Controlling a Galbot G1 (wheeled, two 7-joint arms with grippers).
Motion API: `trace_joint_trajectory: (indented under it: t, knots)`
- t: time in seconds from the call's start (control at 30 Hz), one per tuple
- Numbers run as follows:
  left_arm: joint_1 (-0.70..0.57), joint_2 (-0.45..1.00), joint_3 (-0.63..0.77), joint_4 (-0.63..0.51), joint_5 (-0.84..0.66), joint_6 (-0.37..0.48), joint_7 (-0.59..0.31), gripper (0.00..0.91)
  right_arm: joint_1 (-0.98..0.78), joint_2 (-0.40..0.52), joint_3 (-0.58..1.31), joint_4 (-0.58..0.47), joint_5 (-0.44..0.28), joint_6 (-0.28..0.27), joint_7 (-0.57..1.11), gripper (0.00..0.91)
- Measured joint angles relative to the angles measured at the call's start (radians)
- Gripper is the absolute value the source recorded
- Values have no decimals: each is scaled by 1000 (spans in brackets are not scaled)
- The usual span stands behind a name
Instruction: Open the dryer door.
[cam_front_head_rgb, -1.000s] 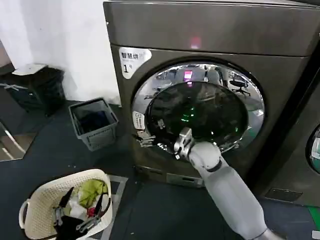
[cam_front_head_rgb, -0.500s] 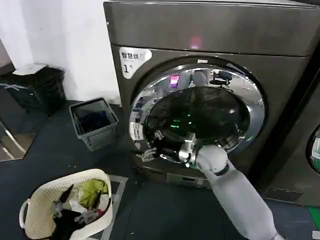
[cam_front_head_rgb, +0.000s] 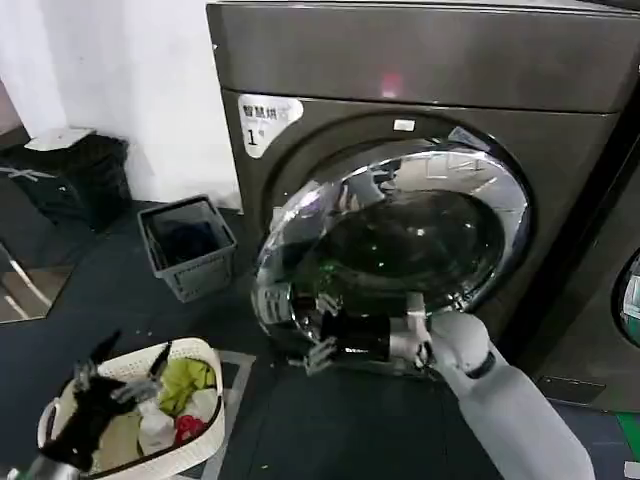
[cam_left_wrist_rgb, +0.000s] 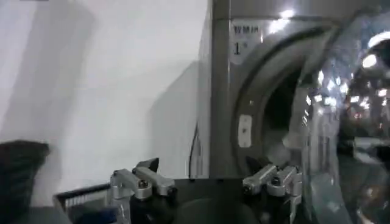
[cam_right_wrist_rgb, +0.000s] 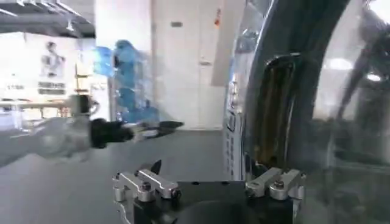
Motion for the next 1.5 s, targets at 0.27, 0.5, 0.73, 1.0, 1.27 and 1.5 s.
trace_joint_trajectory:
  t: [0.27, 0.5, 0.73, 1.0, 1.27, 1.5]
  knots:
    - [-81, 111, 34, 63, -87, -1, 82, 907, -86, -52, 64, 77, 0, 95, -100, 907]
    - [-185, 225, 168, 151, -146, -44, 143, 907, -157, -98, 114, 130, 2, 100, -194, 907]
    - [-348, 361, 365, 268, -264, -75, 163, 907, -222, -134, 179, 161, 24, 121, -245, 907]
    - [-613, 487, 676, 372, -357, -93, 177, 907, -343, -151, 370, 159, 1, 154, -302, 907]
    - [-796, 464, 899, 428, -346, -108, 220, 907, -479, -126, 687, 117, -31, 185, -367, 907]
    - [-878, 436, 1015, 418, -343, -109, 274, 907, -575, -93, 988, 66, 11, 192, -359, 907]
